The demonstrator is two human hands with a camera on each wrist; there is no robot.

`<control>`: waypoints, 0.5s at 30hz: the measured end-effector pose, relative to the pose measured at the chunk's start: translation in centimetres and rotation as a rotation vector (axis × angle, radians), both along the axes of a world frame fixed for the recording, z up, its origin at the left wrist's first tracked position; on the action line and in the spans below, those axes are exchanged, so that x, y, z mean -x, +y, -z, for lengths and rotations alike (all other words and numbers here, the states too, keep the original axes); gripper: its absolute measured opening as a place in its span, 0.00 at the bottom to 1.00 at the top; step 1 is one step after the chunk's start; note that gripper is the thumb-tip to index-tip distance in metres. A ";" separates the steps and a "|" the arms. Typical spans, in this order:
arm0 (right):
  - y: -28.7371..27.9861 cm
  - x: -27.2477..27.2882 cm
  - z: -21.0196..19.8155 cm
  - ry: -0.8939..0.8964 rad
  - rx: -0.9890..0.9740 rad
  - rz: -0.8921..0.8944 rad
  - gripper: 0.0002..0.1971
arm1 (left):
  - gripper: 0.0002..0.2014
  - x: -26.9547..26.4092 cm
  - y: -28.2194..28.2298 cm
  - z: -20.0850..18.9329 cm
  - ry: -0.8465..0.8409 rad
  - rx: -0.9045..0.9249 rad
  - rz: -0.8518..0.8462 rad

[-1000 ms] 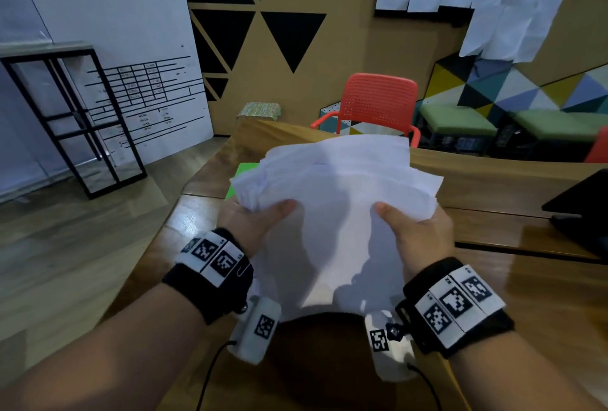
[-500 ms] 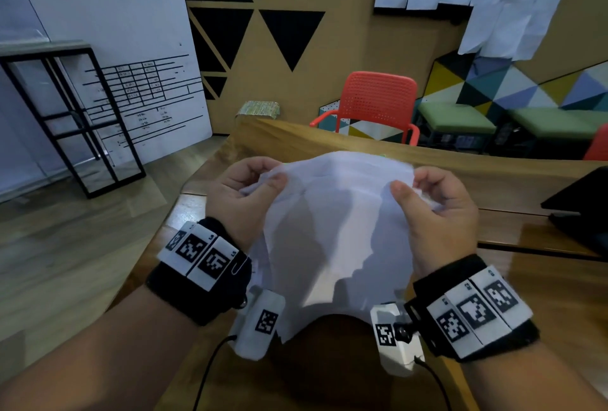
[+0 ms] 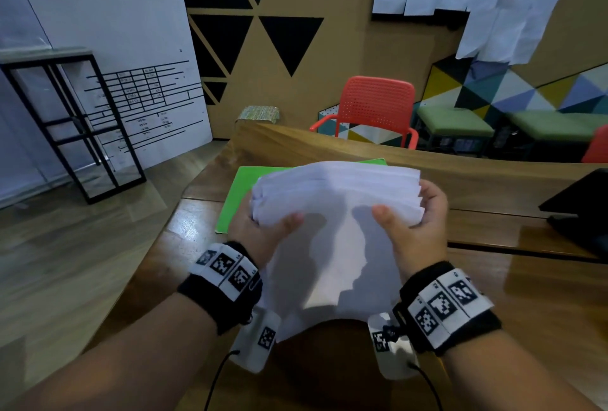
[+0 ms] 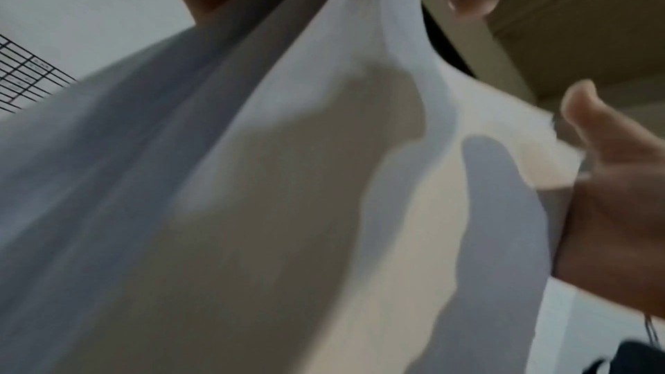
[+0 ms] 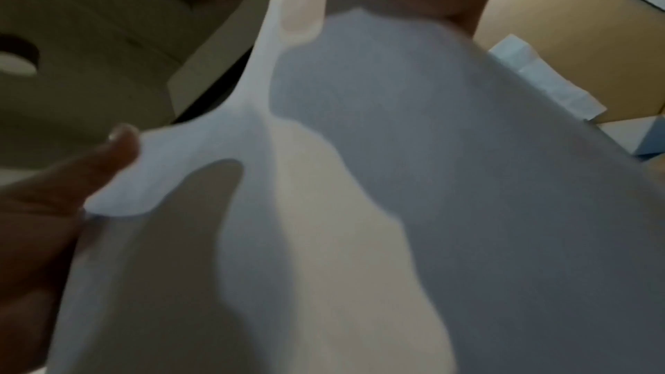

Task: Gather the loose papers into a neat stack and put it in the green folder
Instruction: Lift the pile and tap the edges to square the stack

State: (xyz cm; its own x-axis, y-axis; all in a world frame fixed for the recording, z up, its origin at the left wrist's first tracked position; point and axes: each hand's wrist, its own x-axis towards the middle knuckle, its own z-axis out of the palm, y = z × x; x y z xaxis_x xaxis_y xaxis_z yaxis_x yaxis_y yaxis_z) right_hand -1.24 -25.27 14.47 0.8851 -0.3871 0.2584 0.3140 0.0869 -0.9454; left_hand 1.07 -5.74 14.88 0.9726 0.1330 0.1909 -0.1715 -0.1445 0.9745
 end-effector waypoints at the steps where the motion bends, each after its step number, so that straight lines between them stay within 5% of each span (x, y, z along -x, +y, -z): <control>1: 0.1 0.1 0.3 0.061 -0.012 -0.018 0.22 | 0.14 0.2 -0.2 0.4 0.094 -0.064 -0.032; 4: -0.1 0.4 0.6 0.152 -0.089 -0.034 0.12 | 0.06 0.5 -0.1 1.0 0.249 0.032 -0.052; 7: -0.7 0.7 -0.2 0.076 -0.131 -0.080 0.13 | 0.12 0.3 0.6 0.3 0.143 -0.033 -0.041; 10: -1.0 0.5 -1.7 -0.046 -0.060 -0.042 0.15 | 0.11 0.0 0.5 -1.7 -0.029 0.102 -0.001; 15: -0.5 -0.7 -2.9 -0.034 0.000 0.047 0.05 | 0.07 -1.1 -0.5 -3.1 -0.027 0.206 -0.079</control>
State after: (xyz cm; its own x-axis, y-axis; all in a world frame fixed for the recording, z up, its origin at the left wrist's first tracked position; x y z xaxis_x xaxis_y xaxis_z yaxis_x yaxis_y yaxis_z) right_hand -0.52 -25.80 17.41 0.8570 -0.4276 0.2876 0.3492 0.0717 -0.9343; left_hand 2.21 -6.25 18.03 0.9525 0.2471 0.1777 -0.1941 0.0434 0.9800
